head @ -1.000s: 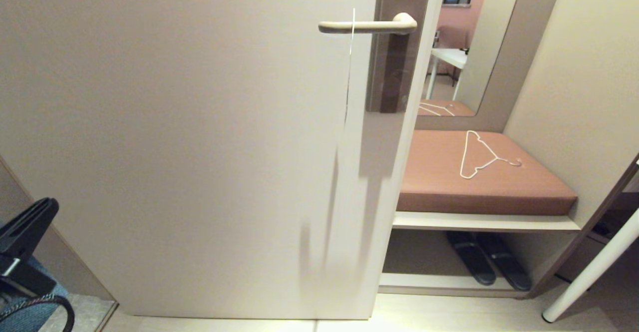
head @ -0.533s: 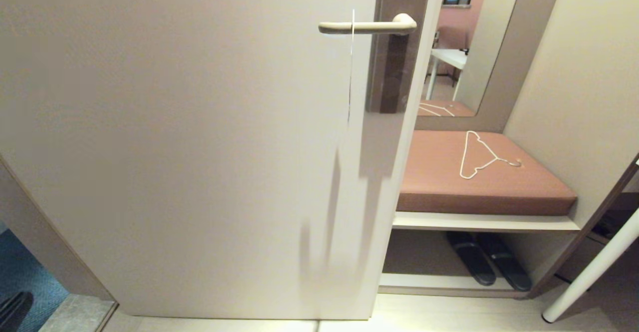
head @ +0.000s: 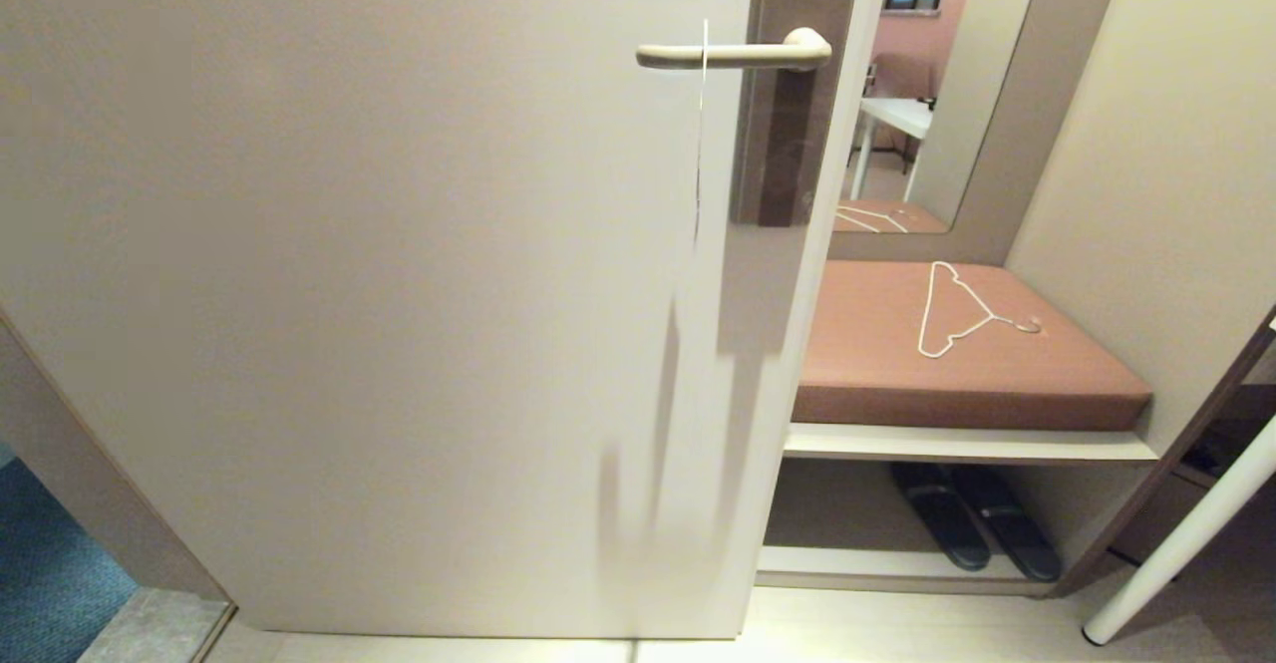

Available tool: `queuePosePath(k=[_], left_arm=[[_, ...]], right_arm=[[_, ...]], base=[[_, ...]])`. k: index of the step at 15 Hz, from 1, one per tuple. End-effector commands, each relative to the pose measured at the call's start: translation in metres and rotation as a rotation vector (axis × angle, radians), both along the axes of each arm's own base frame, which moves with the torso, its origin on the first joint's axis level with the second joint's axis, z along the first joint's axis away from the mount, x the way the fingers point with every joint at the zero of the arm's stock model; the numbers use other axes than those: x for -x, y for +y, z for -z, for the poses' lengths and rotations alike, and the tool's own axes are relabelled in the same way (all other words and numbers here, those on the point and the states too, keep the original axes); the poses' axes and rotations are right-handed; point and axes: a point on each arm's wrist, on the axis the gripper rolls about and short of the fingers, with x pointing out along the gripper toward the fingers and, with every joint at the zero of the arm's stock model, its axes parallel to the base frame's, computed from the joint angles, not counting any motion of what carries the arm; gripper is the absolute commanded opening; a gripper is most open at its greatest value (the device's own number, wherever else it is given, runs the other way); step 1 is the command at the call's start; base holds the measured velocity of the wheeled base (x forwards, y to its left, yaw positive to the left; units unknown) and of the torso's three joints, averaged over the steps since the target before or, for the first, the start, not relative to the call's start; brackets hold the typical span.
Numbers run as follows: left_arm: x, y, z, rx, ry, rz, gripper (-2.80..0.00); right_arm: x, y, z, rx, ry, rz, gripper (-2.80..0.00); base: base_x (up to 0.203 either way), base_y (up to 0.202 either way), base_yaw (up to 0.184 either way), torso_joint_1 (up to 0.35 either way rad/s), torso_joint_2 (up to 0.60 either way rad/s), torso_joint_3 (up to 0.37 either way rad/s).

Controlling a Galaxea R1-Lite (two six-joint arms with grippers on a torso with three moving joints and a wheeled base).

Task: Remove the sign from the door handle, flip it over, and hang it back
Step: Hang the sign back with the other side facing out

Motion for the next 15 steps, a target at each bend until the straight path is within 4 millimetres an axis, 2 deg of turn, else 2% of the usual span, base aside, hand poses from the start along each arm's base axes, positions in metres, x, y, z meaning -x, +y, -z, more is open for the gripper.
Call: queuePosePath(k=[1,10,15], left_arm=[[0.002,0.000,0.003,0.005,-0.015,0.010,-2.80],[0.002,0.000,0.003,0.049,-0.016,0.008,-2.80],[0.002,0.000,0.003,0.084,-0.018,0.006,-2.80]], right_arm=[[0.000,0.000,0.000,0.001,0.001,0.000,-2.80],[0.000,0.000,0.000,-0.006,0.000,0.000,-2.80],[0.008,0.001,-0.023,-0.010,-0.082,-0.030,-2.80]], base=[[0.000,0.000,0.000,0.000,0.00,0.000],[0.000,0.000,0.000,0.000,0.00,0.000],[0.000,0.000,0.000,0.000,0.00,0.000]])
